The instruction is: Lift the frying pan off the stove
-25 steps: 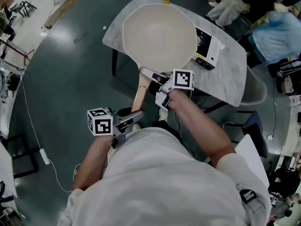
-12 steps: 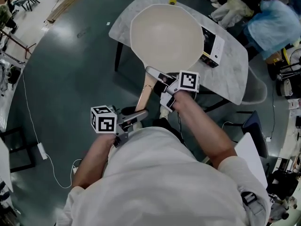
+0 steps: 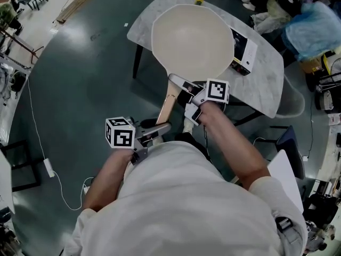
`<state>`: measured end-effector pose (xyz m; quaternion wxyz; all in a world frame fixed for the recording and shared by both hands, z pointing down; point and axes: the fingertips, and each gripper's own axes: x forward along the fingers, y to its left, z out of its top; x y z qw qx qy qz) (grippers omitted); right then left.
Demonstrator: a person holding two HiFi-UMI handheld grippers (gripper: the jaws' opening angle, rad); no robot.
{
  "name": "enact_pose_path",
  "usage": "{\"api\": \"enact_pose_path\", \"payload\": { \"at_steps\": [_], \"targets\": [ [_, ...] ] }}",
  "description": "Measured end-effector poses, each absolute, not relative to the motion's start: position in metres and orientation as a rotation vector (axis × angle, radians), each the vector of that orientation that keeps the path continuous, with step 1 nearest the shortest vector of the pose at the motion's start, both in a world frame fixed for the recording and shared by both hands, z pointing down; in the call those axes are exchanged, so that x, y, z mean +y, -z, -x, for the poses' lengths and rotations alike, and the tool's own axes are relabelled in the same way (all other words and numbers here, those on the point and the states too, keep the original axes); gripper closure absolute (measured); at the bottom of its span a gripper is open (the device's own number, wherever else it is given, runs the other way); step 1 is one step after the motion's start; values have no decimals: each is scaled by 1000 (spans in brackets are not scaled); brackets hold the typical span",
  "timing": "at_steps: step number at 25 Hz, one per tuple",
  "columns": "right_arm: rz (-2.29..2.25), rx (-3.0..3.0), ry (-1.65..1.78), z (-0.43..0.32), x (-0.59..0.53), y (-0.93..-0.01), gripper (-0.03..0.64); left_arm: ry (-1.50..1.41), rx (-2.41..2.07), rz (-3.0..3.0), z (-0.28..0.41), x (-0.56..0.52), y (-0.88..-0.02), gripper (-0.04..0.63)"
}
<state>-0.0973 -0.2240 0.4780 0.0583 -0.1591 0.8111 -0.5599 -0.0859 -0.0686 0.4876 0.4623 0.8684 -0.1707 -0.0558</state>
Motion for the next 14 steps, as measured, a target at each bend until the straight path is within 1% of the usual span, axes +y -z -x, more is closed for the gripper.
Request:
{"api": "enact_pose_path", "payload": {
  "at_steps": [14],
  "targets": [
    [476, 2446, 1689, 96, -227, -480, 443, 134, -409, -2136, 85, -71, -489, 458]
  ]
}}
